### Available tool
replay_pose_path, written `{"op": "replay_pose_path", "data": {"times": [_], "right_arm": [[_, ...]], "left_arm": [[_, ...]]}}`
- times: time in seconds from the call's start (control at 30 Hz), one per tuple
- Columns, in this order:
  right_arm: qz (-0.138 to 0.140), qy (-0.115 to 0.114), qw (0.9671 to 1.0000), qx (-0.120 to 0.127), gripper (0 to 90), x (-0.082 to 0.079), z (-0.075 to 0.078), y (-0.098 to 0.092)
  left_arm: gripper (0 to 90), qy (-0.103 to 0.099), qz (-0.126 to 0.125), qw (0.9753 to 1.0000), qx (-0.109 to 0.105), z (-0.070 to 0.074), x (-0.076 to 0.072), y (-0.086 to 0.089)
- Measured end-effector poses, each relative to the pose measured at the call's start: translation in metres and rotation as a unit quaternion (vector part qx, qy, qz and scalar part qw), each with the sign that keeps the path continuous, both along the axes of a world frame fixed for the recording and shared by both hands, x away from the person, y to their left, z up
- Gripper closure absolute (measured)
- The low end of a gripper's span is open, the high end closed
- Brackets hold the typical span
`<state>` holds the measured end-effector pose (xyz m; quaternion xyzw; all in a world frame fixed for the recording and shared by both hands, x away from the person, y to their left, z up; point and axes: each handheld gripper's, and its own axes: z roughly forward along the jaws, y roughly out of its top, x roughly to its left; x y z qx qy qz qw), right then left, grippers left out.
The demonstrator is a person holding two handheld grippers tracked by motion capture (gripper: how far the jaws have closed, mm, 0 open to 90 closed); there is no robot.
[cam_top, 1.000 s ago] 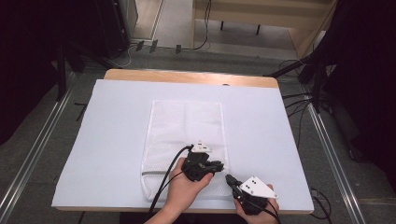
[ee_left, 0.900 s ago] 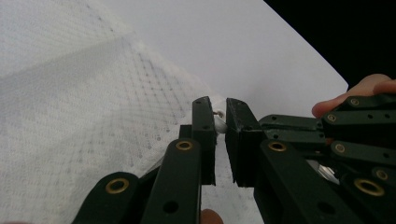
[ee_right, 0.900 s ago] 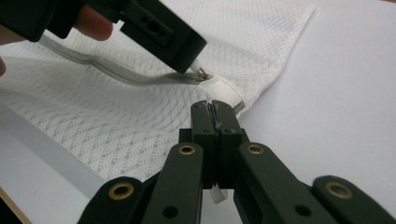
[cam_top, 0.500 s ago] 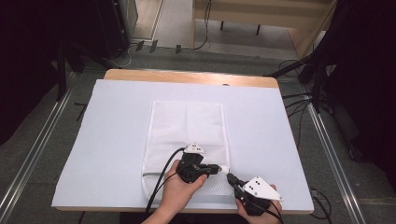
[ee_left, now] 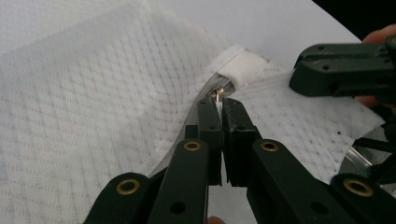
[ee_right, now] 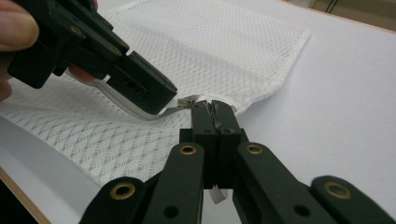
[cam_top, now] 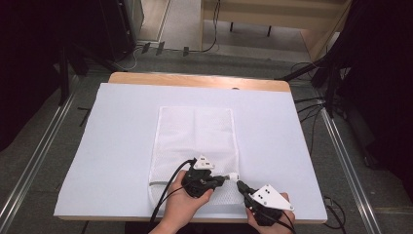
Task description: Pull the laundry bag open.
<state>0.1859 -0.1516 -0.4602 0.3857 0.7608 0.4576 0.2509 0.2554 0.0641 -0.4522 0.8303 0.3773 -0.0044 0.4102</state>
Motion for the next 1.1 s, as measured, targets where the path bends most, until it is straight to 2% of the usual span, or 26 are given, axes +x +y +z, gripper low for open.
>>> {"op": "replay_pose_path", "data": {"times": [0.23,0.37,0.4,0.43,0.5,0.53,0.57,0.63,0.67,0.73,0.77,0.8,0.83,0.87,0.93,0.97,1.03,1.07,1.1], "right_arm": [[0.003,0.000,1.0000,-0.003,90.0,-0.001,0.000,0.002],[0.006,-0.006,0.9998,-0.016,90.0,-0.004,0.001,0.006],[0.007,-0.011,0.9996,-0.026,90.0,-0.005,0.001,0.009],[0.003,-0.014,0.9994,-0.031,90.0,-0.006,0.001,0.010],[-0.005,-0.019,0.9993,-0.032,90.0,-0.006,0.003,0.008],[-0.008,-0.018,0.9994,-0.027,90.0,-0.005,0.004,0.006],[-0.011,-0.014,0.9996,-0.022,90.0,-0.004,0.005,0.003],[-0.012,-0.011,0.9997,-0.019,90.0,-0.003,0.005,0.002],[-0.015,-0.008,0.9996,-0.021,90.0,-0.002,0.003,0.001],[-0.013,-0.009,0.9996,-0.022,90.0,-0.002,0.004,0.002],[-0.014,-0.011,0.9995,-0.024,90.0,-0.003,0.004,0.002],[-0.018,-0.013,0.9993,-0.029,90.0,-0.003,0.005,0.003],[-0.018,-0.013,0.9993,-0.029,90.0,-0.003,0.005,0.003],[-0.025,-0.014,0.9992,-0.026,90.0,-0.002,0.007,-0.001],[-0.030,-0.010,0.9993,-0.019,90.0,0.000,0.008,-0.006],[-0.030,-0.010,0.9993,-0.019,90.0,0.000,0.008,-0.006],[-0.035,-0.006,0.9993,-0.015,90.0,0.001,0.008,-0.008],[-0.033,-0.005,0.9993,-0.017,90.0,0.001,0.008,-0.008],[-0.032,-0.006,0.9993,-0.020,90.0,0.001,0.008,-0.007]], "left_arm": [[88.2,0.004,-0.006,1.0000,0.002,-0.001,-0.002,0.014],[88.2,0.008,-0.006,0.9999,0.007,-0.001,-0.003,0.022],[88.2,0.004,-0.002,0.9999,0.016,-0.002,-0.004,0.025],[88.2,0.004,-0.002,0.9999,0.016,-0.002,-0.004,0.025],[88.2,-0.011,0.017,0.9988,0.045,-0.007,-0.003,0.035],[88.2,-0.011,0.017,0.9988,0.045,-0.007,-0.003,0.035],[88.3,0.004,0.026,0.9991,0.033,-0.010,0.000,0.048],[88.2,0.011,0.031,0.9990,0.032,-0.009,0.001,0.055],[88.2,0.014,0.040,0.9986,0.031,-0.007,0.003,0.067],[88.2,0.013,0.051,0.9980,0.035,-0.006,0.003,0.080],[88.2,0.010,0.058,0.9972,0.046,-0.006,0.003,0.087],[88.2,0.010,0.058,0.9972,0.046,-0.006,0.003,0.087],[88.2,0.008,0.068,0.9961,0.056,-0.006,0.003,0.096],[88.2,0.029,0.084,0.9955,0.035,-0.008,0.005,0.119],[88.2,0.042,0.106,0.9933,0.021,-0.008,0.006,0.141],[88.2,0.042,0.106,0.9933,0.021,-0.008,0.006,0.141],[88.2,0.045,0.127,0.9907,0.018,-0.009,0.001,0.167],[88.2,0.045,0.127,0.9907,0.018,-0.009,0.001,0.167],[88.2,0.041,0.137,0.9895,0.022,-0.009,-0.003,0.181]]}}
